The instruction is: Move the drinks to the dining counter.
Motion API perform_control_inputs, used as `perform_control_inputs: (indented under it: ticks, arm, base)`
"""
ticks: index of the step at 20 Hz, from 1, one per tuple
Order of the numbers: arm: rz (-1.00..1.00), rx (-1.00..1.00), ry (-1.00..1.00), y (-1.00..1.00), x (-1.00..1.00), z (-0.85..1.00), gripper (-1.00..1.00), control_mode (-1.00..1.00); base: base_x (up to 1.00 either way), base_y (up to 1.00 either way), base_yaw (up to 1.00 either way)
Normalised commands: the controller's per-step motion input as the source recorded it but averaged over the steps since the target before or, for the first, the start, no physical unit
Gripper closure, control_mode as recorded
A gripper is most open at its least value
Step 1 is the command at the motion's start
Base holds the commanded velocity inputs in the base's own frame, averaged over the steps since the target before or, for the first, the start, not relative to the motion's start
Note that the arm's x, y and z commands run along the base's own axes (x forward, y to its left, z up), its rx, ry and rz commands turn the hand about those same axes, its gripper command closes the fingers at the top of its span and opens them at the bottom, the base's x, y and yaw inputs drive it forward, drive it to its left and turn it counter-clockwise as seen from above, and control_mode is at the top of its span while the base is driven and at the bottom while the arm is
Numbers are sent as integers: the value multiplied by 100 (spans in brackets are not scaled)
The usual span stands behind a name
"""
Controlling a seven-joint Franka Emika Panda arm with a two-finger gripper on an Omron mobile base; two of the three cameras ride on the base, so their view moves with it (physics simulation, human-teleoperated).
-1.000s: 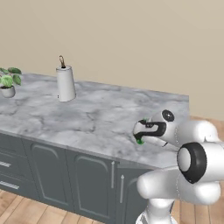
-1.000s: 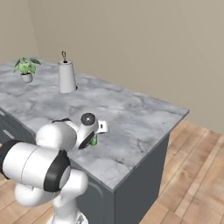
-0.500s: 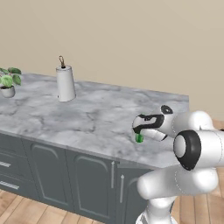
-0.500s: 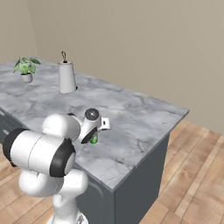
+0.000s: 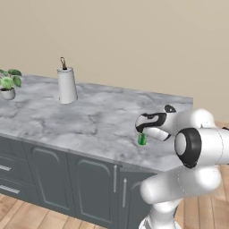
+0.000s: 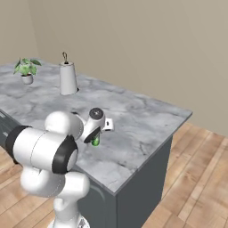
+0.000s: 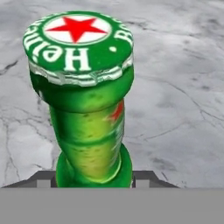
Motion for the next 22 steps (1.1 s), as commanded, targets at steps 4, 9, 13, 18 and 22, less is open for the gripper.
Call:
perform_control_inputs:
  ticks: [4, 9, 13, 18, 22]
  arm:
    - [0, 0, 0, 1, -6, -17, -100, -100]
    - [0, 0, -2, 0, -35, -3, -100, -100]
    - [0, 0, -3, 0, -57, 0, -100, -100]
    - [0, 0, -5, 0, -48, 0, -100, -100]
    - [0, 1, -1, -1, -28, 6, -100, -100]
  base:
    - [0, 0, 0]
    - [0, 0, 0]
    - [0, 0, 0]
    - [0, 0, 0]
    - [0, 0, 0]
